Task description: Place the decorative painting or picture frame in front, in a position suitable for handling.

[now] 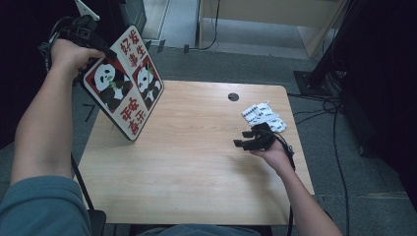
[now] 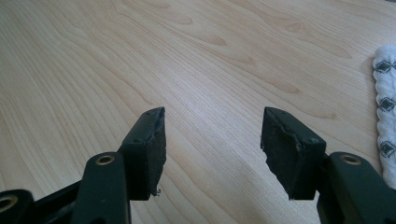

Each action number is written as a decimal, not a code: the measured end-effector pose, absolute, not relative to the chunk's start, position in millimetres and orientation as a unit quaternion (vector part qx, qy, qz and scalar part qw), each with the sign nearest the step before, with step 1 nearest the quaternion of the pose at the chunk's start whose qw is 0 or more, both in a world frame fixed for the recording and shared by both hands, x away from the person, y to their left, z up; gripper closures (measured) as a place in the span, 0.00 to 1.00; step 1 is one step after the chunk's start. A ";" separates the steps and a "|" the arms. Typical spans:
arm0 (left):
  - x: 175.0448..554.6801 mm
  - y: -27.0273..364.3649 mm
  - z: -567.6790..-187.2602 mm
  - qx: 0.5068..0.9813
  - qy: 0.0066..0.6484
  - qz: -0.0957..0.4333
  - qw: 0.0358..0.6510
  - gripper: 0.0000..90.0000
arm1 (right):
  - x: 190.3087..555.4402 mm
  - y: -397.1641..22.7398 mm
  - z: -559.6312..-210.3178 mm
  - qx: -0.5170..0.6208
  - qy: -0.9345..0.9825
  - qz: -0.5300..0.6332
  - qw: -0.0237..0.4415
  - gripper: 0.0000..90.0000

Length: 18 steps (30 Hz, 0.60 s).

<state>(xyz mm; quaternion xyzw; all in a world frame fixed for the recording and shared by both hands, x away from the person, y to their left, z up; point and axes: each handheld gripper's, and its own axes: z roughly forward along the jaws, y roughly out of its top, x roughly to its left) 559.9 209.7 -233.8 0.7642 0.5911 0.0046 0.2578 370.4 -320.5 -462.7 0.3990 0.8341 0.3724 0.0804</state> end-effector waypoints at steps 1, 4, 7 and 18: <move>558.8 208.4 -232.2 0.764 0.591 0.002 0.261 0.89 | 370.6 -320.9 -462.7 0.398 0.834 0.373 0.080 0.47; 554.3 203.3 -226.3 0.765 0.585 0.009 0.269 0.88 | 370.5 -322.8 -463.1 0.407 0.832 0.370 0.077 0.47; 549.4 194.4 -218.6 0.768 0.577 0.005 0.277 0.88 | 371.7 -325.8 -463.1 0.412 0.829 0.371 0.078 0.48; 523.2 136.5 -199.2 0.802 0.523 -0.015 0.286 0.88 | 372.8 -330.7 -462.5 0.416 0.825 0.374 0.081 0.48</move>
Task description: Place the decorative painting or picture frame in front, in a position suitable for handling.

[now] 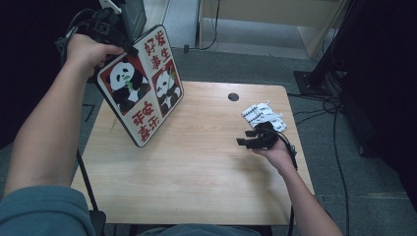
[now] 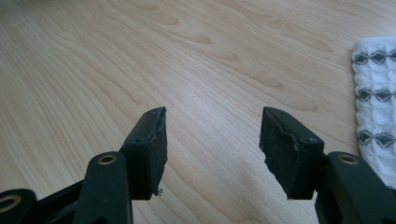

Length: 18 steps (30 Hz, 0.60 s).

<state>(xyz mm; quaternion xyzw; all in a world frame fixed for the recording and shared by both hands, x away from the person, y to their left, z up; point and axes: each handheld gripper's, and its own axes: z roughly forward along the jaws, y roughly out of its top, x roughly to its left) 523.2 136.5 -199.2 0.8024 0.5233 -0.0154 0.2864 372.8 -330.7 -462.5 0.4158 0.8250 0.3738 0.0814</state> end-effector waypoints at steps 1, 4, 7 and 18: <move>520.0 131.6 -199.3 0.807 0.517 -0.019 0.286 0.88 | 372.6 -331.4 -462.4 0.418 0.824 0.373 0.083 0.48; 510.4 117.8 -198.8 0.810 0.508 -0.029 0.293 0.88 | 371.6 -334.2 -461.4 0.422 0.821 0.375 0.085 0.48; 500.6 101.7 -197.4 0.819 0.490 -0.033 0.297 0.88 | 372.0 -336.4 -461.8 0.423 0.821 0.375 0.086 0.48; 489.7 47.9 -209.3 0.840 0.451 -0.051 0.298 0.88 | 369.0 -339.6 -460.1 0.431 0.814 0.381 0.082 0.48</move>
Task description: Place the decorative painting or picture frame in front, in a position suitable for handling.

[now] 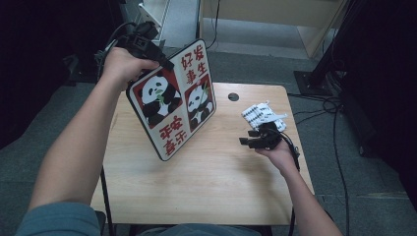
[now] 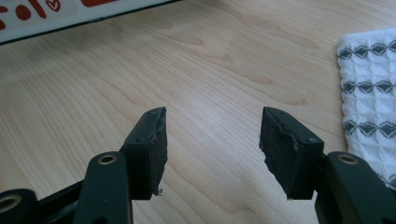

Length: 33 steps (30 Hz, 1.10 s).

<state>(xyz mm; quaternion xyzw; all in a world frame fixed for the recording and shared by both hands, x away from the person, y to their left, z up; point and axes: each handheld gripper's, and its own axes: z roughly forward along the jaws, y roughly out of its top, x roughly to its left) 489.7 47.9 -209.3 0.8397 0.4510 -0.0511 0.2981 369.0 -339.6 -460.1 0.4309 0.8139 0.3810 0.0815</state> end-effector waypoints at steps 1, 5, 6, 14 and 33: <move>489.4 44.1 -210.4 0.841 0.448 -0.054 0.298 0.88 | 368.5 -340.2 -459.9 0.430 0.815 0.379 0.083 0.48; 485.2 30.8 -214.0 0.849 0.433 -0.059 0.296 0.88 | 368.9 -342.1 -460.3 0.434 0.813 0.379 0.084 0.48; 483.8 28.2 -214.9 0.851 0.430 -0.059 0.296 0.88 | 369.0 -342.4 -460.3 0.436 0.812 0.378 0.083 0.48; 466.5 7.6 -217.7 0.867 0.400 -0.054 0.291 0.88 | 368.8 -342.4 -460.5 0.435 0.814 0.376 0.085 0.48; 446.2 -6.0 -235.1 0.874 0.383 -0.068 0.290 0.88 | 368.2 -343.0 -462.0 0.435 0.815 0.373 0.083 0.47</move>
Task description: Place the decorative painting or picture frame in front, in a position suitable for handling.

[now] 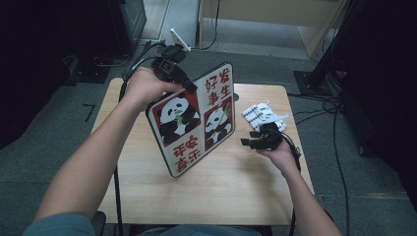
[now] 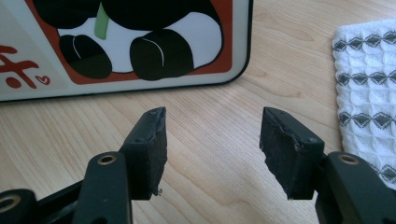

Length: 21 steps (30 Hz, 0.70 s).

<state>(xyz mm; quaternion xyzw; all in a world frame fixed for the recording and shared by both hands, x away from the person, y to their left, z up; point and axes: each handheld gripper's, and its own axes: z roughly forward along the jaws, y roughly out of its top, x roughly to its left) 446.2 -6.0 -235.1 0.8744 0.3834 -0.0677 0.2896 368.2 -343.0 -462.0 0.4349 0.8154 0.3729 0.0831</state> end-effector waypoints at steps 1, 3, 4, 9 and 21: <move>445.5 -6.4 -235.5 0.875 0.383 -0.067 0.289 0.88 | 368.3 -342.6 -462.2 0.435 0.815 0.373 0.082 0.47; 444.9 -7.1 -237.1 0.875 0.383 -0.066 0.289 0.88 | 369.6 -341.8 -463.3 0.436 0.814 0.375 0.079 0.47; 444.7 -7.1 -237.9 0.875 0.382 -0.066 0.289 0.88 | 370.1 -341.3 -463.5 0.436 0.814 0.375 0.077 0.47; 444.3 -6.8 -238.3 0.874 0.386 -0.064 0.289 0.87 | 370.9 -340.8 -463.1 0.435 0.814 0.376 0.079 0.47; 445.5 -1.9 -241.7 0.871 0.395 -0.050 0.290 0.81 | 374.6 -342.2 -462.1 0.439 0.810 0.379 0.080 0.48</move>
